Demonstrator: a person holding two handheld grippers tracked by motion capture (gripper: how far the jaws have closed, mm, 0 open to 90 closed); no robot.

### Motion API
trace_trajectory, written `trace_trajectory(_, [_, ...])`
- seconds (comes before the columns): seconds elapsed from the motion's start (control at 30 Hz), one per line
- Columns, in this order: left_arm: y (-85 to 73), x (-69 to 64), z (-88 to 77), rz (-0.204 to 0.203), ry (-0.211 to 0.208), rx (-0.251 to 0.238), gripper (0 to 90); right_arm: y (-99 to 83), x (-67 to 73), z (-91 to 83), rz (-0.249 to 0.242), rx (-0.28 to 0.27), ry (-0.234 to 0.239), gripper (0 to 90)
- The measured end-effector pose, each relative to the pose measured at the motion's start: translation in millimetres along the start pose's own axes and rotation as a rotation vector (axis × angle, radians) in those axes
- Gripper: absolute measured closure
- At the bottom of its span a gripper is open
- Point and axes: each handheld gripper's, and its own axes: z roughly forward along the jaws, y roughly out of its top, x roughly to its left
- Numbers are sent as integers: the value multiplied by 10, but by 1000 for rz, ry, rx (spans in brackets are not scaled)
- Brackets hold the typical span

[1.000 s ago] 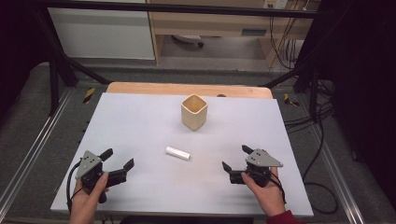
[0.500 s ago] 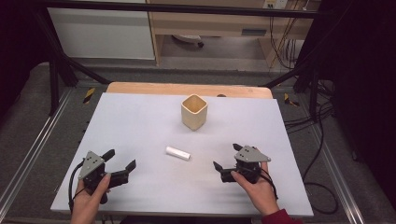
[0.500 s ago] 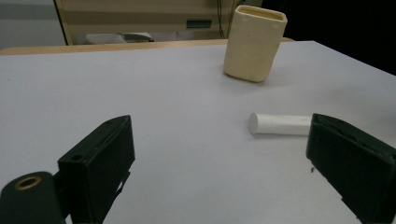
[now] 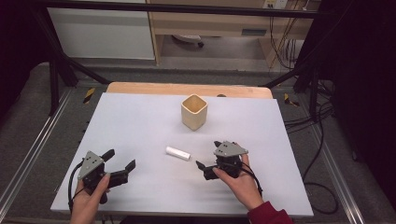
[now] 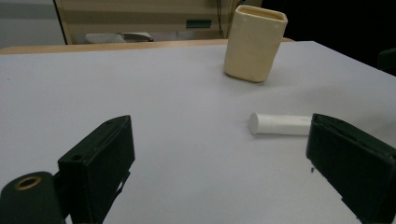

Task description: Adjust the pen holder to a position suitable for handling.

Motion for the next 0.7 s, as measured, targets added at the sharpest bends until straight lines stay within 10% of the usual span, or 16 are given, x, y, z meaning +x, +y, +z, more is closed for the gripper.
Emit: trace_trajectory(0.7, [18,-34,20,33,7,7,78,-45,87,400,-20,155,85,71])
